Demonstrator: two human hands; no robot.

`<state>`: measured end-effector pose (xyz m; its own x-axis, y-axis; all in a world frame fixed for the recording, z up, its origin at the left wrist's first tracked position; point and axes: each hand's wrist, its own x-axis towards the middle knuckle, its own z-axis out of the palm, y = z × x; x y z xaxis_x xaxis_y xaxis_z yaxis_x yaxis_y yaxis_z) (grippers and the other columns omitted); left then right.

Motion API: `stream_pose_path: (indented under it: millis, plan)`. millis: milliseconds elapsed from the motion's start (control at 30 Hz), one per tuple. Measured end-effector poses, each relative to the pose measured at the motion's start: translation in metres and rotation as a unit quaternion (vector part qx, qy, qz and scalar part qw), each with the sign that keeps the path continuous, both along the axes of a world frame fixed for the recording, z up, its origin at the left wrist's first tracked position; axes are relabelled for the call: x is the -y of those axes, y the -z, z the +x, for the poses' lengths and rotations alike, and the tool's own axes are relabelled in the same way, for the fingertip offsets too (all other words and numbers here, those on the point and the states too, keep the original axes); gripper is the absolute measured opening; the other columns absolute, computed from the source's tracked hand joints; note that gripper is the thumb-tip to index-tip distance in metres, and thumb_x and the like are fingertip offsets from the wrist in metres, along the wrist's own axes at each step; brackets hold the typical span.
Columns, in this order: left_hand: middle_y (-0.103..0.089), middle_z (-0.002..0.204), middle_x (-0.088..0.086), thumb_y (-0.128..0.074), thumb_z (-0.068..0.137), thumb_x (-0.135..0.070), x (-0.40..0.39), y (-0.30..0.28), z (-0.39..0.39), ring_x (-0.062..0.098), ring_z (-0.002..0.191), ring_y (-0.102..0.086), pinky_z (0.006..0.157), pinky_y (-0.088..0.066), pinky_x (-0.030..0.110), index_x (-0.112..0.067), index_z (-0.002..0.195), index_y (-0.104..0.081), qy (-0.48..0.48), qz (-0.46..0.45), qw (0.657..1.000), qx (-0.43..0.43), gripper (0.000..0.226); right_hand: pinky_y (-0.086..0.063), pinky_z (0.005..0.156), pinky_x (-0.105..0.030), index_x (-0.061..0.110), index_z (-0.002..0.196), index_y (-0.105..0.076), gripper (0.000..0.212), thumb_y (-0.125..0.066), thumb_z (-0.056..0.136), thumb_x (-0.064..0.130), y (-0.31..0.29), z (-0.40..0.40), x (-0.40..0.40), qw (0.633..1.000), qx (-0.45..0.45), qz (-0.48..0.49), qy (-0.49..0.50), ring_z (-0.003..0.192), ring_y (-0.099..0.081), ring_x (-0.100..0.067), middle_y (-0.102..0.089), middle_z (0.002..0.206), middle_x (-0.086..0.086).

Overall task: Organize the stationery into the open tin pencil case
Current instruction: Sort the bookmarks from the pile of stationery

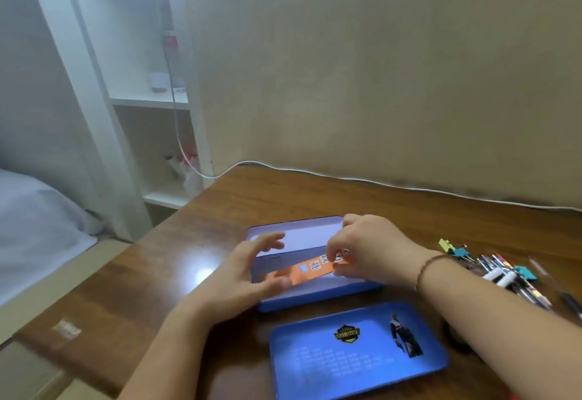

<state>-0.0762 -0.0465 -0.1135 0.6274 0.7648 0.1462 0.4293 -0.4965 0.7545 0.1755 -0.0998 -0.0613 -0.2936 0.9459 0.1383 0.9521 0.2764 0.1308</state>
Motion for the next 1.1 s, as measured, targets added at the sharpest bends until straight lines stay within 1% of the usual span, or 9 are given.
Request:
stream_pose_path:
  millis: [67, 167, 333, 567, 667, 800, 933, 1033, 1100]
  plan:
    - [-0.046, 0.141, -0.026, -0.075, 0.059, -0.067, 0.000, 0.004, 0.003, -0.013, 0.131, -0.037, 0.110, -0.032, 0.017, -0.055, 0.137, -0.036, 0.017, 0.020, 0.998, -0.059, 0.088, -0.047, 0.074, -0.028, 0.039, 0.102, -0.066, 0.026, -0.062, 0.079, 0.050, 0.009, -0.003, -0.008, 1.000, 0.004, -0.008, -0.006, 0.089, -0.060, -0.020, -0.047, 0.088, 0.007]
    - [-0.041, 0.144, -0.023, -0.083, 0.060, -0.056, -0.002, 0.008, 0.004, -0.003, 0.135, -0.035, 0.115, -0.031, 0.024, -0.053, 0.143, -0.031, 0.014, 0.041, 0.996, -0.081, 0.098, -0.045, 0.073, -0.028, 0.037, 0.102, -0.066, 0.025, -0.061, 0.081, 0.050, 0.017, -0.007, -0.013, 1.000, 0.017, -0.012, -0.018, 0.088, -0.057, -0.020, -0.054, 0.092, 0.004]
    - [-0.043, 0.142, -0.022, -0.085, 0.065, -0.045, -0.006, 0.013, 0.004, 0.002, 0.136, -0.036, 0.118, -0.032, 0.030, -0.052, 0.143, -0.029, 0.016, 0.065, 0.995, -0.074, 0.096, -0.044, 0.070, -0.030, 0.033, 0.097, -0.067, 0.023, -0.056, 0.085, 0.049, 0.020, -0.009, -0.015, 0.999, 0.033, 0.004, -0.033, 0.088, -0.058, -0.019, -0.062, 0.091, 0.001]
    - [-0.040, 0.143, -0.022, -0.085, 0.067, -0.046, -0.007, 0.016, 0.005, 0.005, 0.136, -0.035, 0.117, -0.033, 0.034, -0.055, 0.143, -0.028, 0.016, 0.069, 0.994, -0.081, 0.095, -0.043, 0.067, -0.032, 0.028, 0.100, -0.068, 0.027, -0.049, 0.092, 0.046, 0.016, -0.009, -0.013, 0.990, 0.102, 0.013, -0.095, 0.088, -0.055, -0.018, -0.070, 0.094, 0.007]
    - [-0.040, 0.144, -0.022, -0.086, 0.069, -0.044, -0.006, 0.015, 0.005, 0.002, 0.136, -0.034, 0.118, -0.031, 0.033, -0.054, 0.142, -0.028, 0.019, 0.075, 0.994, -0.076, 0.093, -0.038, 0.062, -0.030, 0.025, 0.092, -0.069, 0.026, -0.048, 0.092, 0.040, 0.021, -0.009, -0.013, 0.984, 0.128, 0.026, -0.119, 0.082, -0.061, -0.023, -0.072, 0.088, 0.003]
    - [-0.040, 0.144, -0.022, -0.085, 0.070, -0.042, -0.005, 0.014, 0.006, -0.002, 0.136, -0.033, 0.120, -0.029, 0.033, -0.051, 0.142, -0.030, 0.025, 0.081, 0.994, -0.073, 0.091, -0.048, 0.070, -0.034, 0.025, 0.096, -0.063, 0.024, -0.042, 0.096, 0.034, 0.019, -0.011, -0.015, 0.976, 0.185, -0.010, -0.117, 0.079, -0.064, -0.026, -0.072, 0.089, 0.000]
    - [-0.041, 0.145, -0.021, -0.081, 0.067, -0.048, -0.005, 0.015, 0.005, -0.001, 0.137, -0.033, 0.119, -0.030, 0.035, -0.050, 0.142, -0.031, 0.027, 0.080, 0.994, -0.072, 0.090, -0.051, 0.068, -0.036, 0.022, 0.105, -0.060, 0.015, -0.049, 0.095, 0.026, 0.014, -0.016, -0.017, 0.960, 0.234, -0.030, -0.152, 0.078, -0.065, -0.028, -0.071, 0.091, -0.004]
    - [-0.042, 0.143, -0.022, -0.080, 0.067, -0.050, -0.006, 0.015, 0.005, 0.000, 0.137, -0.034, 0.118, -0.031, 0.037, -0.053, 0.135, -0.035, 0.032, 0.085, 0.993, -0.072, 0.082, -0.043, 0.063, -0.032, 0.023, 0.098, -0.064, 0.023, -0.044, 0.096, 0.034, 0.011, -0.015, -0.018, 0.960, 0.230, -0.007, -0.157, 0.079, -0.062, -0.024, -0.070, 0.091, -0.001]
    - [-0.044, 0.140, -0.022, -0.080, 0.067, -0.051, -0.008, 0.016, 0.005, 0.000, 0.134, -0.035, 0.117, -0.032, 0.037, -0.048, 0.129, -0.048, 0.041, 0.098, 0.991, -0.075, 0.070, -0.037, 0.060, -0.031, 0.023, 0.094, -0.065, 0.028, -0.041, 0.095, 0.038, 0.010, -0.014, -0.018, 0.962, 0.232, 0.007, -0.146, 0.078, -0.060, -0.023, -0.069, 0.090, 0.001]
